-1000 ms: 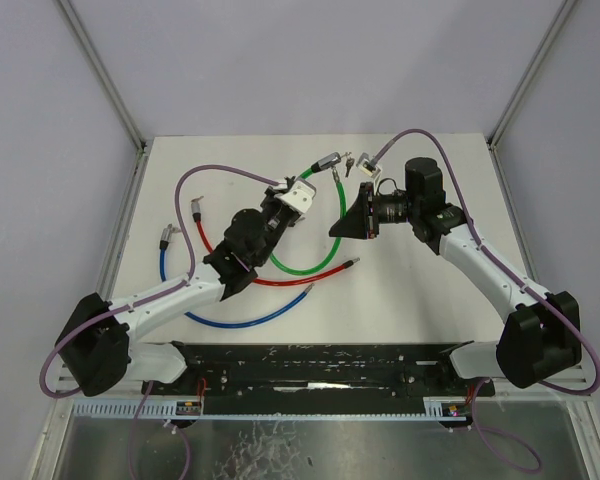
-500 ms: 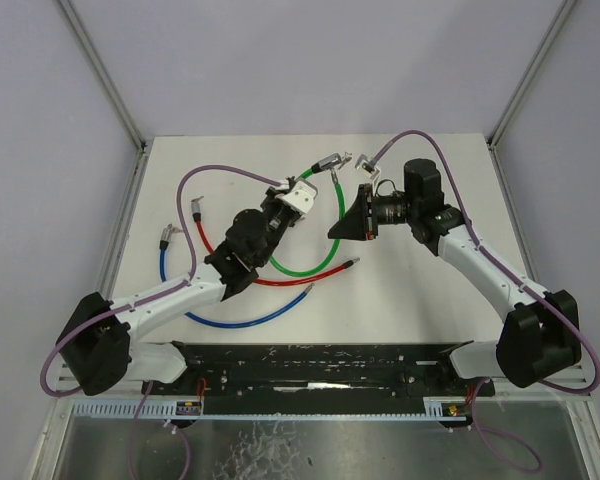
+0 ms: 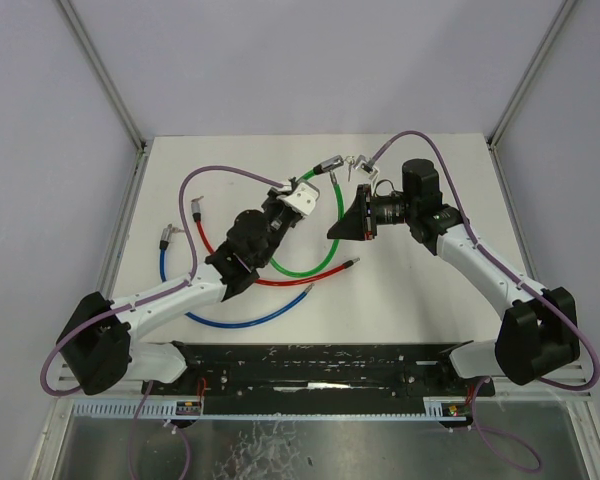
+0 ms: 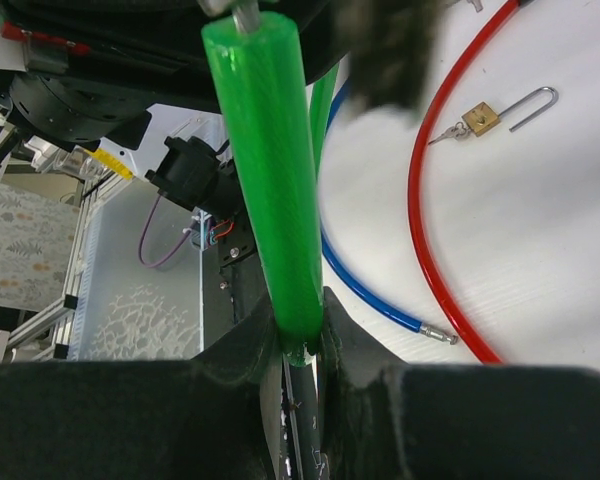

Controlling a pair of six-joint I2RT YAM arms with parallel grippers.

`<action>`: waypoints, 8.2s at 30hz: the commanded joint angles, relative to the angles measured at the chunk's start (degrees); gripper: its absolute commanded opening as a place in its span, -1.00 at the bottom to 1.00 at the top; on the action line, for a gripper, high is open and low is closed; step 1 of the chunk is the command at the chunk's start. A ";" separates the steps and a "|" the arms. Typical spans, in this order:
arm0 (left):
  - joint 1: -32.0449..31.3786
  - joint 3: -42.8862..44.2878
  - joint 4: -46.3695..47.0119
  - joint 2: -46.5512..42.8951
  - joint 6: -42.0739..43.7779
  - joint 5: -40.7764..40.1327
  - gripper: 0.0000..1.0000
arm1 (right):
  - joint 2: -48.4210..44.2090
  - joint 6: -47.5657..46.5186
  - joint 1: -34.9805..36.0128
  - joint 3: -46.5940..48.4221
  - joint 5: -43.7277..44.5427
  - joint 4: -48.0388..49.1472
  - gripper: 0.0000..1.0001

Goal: Lock with the key
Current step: Lock the lock.

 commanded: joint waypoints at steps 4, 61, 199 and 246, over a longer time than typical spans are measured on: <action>-1.91 -0.59 6.70 -0.68 2.44 1.13 -1.00 | -1.06 0.34 1.39 1.95 -0.09 3.92 -1.00; -6.31 -6.71 13.55 7.03 32.99 -3.38 -1.00 | -4.86 -5.86 -0.52 7.53 0.96 -7.18 -1.00; -13.59 5.12 7.22 3.84 -54.19 -17.50 -0.13 | -4.78 -11.44 -4.10 -6.42 5.69 13.71 -1.00; -3.12 2.70 8.73 0.14 -38.57 4.10 -1.00 | -6.63 -42.74 -4.09 3.95 3.52 -19.36 0.19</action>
